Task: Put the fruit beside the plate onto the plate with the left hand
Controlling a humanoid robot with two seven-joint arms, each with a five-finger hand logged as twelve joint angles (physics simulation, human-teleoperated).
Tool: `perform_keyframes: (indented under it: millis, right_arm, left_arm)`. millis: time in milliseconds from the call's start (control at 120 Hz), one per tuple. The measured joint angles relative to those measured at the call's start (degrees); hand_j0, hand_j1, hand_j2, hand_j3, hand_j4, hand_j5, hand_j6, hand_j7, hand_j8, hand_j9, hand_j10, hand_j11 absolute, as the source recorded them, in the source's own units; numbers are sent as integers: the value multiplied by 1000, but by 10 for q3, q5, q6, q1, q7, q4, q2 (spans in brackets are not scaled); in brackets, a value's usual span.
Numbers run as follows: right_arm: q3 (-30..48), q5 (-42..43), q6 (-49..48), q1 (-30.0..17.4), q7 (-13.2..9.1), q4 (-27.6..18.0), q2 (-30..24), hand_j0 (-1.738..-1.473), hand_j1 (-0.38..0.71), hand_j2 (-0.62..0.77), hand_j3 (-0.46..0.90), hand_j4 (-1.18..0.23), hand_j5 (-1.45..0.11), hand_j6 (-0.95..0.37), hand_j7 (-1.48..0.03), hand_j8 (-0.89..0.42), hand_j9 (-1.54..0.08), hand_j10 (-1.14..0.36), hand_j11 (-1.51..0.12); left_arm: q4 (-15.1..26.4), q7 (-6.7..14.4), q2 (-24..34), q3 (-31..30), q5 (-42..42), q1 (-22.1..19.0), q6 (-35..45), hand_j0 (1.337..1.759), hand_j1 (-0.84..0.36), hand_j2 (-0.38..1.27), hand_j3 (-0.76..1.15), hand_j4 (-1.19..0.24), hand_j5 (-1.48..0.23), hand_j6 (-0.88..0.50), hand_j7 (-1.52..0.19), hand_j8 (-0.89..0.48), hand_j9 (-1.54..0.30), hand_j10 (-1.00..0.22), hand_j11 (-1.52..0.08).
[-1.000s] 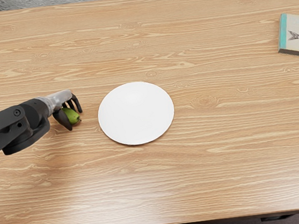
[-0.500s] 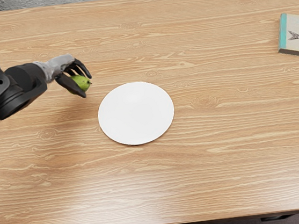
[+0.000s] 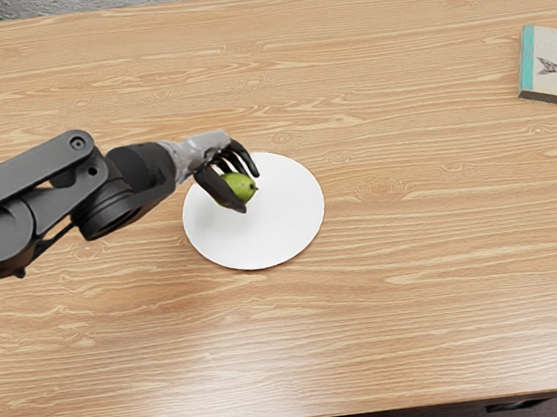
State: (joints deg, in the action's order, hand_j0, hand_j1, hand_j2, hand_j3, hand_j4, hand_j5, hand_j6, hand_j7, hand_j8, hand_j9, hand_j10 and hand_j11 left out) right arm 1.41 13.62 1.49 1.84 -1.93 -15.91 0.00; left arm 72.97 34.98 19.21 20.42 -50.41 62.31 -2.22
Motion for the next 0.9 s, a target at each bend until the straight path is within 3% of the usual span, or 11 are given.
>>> perform_keyframes:
  millis: [142, 325, 467, 592, 767, 900]
  right_arm:
    - [0, 0, 0, 0, 0, 0, 0, -1658, -349, 0, 0, 0, 0, 0, 0, 0, 0, 0, 0]
    - [0, 0, 0, 0, 0, 0, 0, -1658, -349, 0, 0, 0, 0, 0, 0, 0, 0, 0, 0]
    - [0, 0, 0, 0, 0, 0, 0, -1658, -349, 0, 0, 0, 0, 0, 0, 0, 0, 0, 0]
    - [0, 0, 0, 0, 0, 0, 0, -1658, -349, 0, 0, 0, 0, 0, 0, 0, 0, 0, 0]
    - [0, 0, 0, 0, 0, 0, 0, -1658, -349, 0, 0, 0, 0, 0, 0, 0, 0, 0, 0]
    - [0, 0, 0, 0, 0, 0, 0, -1658, -349, 0, 0, 0, 0, 0, 0, 0, 0, 0, 0]
  left_arm:
    - [0, 0, -3, -3, -2, 0, 0, 1652, -233, 152, 0, -656, -892, -523, -896, -432, -900, -534, -892]
    - [1, 0, 4, 39, 48, 11, -4, 1655, 83, 68, 0, -293, -396, -239, -398, -202, -399, -243, -396]
    - [0, 0, 97, 108, 203, 0, -141, 1657, 198, 37, 0, -162, -218, -135, -219, -117, -219, -137, -218]
    - [0, 0, 209, 130, 352, -38, -269, 1657, 253, 23, 0, -100, -134, -86, -134, -76, -134, -87, -134]
    - [-5, 0, 317, 136, 437, -80, -317, 1658, 293, 12, 0, -56, -73, -50, -73, -45, -74, -50, -73]
    - [-64, 0, 346, 135, 495, -94, -325, 1658, 308, 8, 0, -39, -51, -36, -51, -34, -52, -36, -51]
